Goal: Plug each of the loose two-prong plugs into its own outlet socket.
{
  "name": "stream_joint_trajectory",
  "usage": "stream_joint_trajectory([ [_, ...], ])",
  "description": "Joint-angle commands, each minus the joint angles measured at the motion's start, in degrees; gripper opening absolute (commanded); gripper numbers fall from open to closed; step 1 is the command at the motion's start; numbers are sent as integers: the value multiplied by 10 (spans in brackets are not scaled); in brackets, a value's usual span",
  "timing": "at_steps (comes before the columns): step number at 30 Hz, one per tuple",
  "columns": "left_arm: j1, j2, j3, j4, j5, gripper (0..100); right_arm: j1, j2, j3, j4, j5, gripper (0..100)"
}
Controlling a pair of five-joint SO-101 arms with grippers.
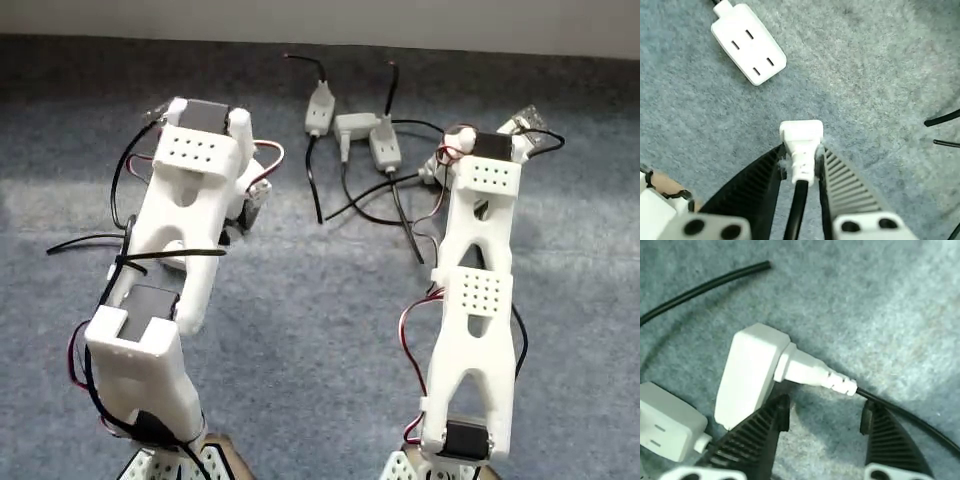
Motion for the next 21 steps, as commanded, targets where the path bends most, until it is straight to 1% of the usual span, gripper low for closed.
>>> stream_joint_trajectory([
  [1, -11, -31, -1, 3, 127, 6, 7, 0, -51, -21, -1, 241],
  [3, -29, -29, -1, 3, 138, 6, 7, 0, -51, -21, -1, 241],
  [7, -87, -34, 15, 1, 142, 6, 1, 0, -51, -22, -1, 241],
  [11, -117, -29, 30, -1, 147, 6, -5, 0, -51, -25, -1, 241],
  [15, -120, -29, 42, -11, 215, 6, -5, 0, -51, -25, -1, 241],
  [21, -107, -29, 42, -39, 223, 6, -5, 0, -51, -25, -1, 241],
])
